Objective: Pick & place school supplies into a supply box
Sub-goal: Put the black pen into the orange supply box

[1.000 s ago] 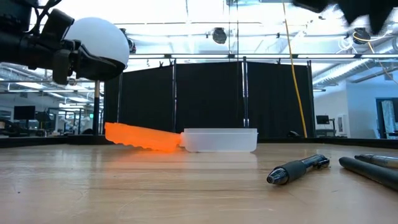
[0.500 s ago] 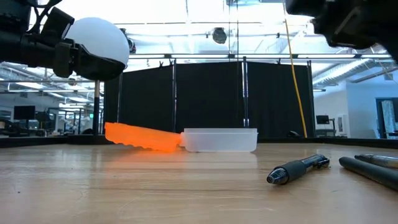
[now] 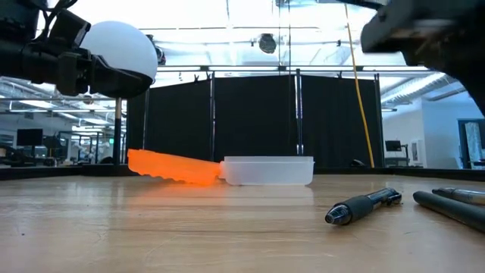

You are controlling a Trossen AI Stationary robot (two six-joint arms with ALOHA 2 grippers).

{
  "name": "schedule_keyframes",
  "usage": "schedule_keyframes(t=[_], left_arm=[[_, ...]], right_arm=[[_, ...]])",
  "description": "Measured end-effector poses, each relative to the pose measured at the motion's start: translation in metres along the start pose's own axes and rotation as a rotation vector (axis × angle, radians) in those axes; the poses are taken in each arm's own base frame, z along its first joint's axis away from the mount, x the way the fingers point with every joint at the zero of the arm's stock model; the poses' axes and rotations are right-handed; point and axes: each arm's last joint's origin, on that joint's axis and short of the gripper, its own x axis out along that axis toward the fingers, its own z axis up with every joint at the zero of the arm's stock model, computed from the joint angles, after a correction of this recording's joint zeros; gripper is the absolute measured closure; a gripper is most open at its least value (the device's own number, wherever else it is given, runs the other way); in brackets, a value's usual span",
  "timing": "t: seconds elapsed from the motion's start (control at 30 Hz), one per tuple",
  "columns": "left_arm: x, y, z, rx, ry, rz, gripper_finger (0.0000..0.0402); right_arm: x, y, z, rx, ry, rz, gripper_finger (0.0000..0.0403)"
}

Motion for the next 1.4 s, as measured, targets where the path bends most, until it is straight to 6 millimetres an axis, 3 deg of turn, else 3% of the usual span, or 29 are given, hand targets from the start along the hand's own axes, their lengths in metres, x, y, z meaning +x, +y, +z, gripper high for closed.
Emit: schedule_keyframes(t=[0.4, 0.6, 0.9, 1.1, 1.4], left_arm=[[0.000, -0.002, -0.005, -0.003, 0.043, -0.015, 0.0364], [0.000, -0.002, -0.006, -0.001, 0.059, -0.021, 0.0364], [0.000, -0.002, -0.007, 0.003, 0.064, -0.023, 0.0364], [0.000, -0.002, -0.007, 0.003, 0.063, -0.022, 0.0364], [0.000, -0.003, -0.007, 0.004, 0.068, -0.024, 0.0364]], right_arm=[[0.048, -0.007, 0.005, -0.012, 0.059, 0.098, 0.0314], [0.061, -0.017, 0.011, -0.026, 0.048, 0.032, 0.0315], [0.081, -0.032, 0.020, -0.093, 0.083, -0.035, 0.0383], [0.072, -0.032, 0.024, -0.126, 0.047, 0.022, 0.0383], [0.025, -0.038, 0.041, -0.093, -0.071, 0.205, 0.0383]])
